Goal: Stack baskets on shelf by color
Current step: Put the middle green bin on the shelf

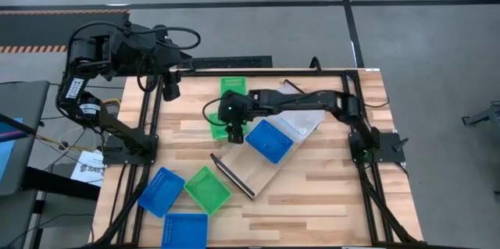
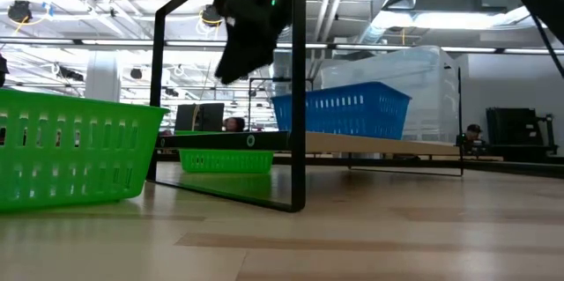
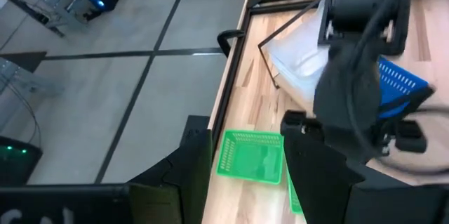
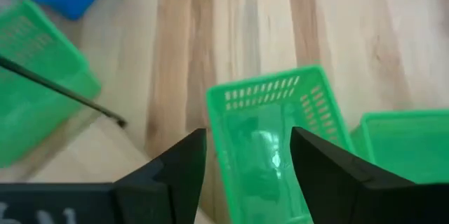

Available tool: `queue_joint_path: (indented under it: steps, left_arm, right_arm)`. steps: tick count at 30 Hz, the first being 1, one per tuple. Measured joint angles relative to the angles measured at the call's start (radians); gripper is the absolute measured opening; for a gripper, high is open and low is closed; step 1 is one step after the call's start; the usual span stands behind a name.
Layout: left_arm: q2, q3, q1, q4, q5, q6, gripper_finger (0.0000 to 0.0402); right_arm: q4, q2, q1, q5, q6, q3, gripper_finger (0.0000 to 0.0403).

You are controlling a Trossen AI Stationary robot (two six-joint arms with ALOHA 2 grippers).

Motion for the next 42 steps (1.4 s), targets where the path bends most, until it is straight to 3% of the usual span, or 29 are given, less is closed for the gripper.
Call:
queue_joint_path:
  steps: [11,42]
  left_arm:
    - [0.000,0.000,0.000,-0.001,-0.001,-0.027,0.0168]
    - [0.000,0.000,0.000,-0.005,-0.002,-0.027,0.0168]
  right_arm:
    - [-0.012,0.097,0.001,-0.021,-0.049,-0.002,0.0225]
    - [0.010,0.098,-0.004,-0.016,-0.158,-0.047,0.0204]
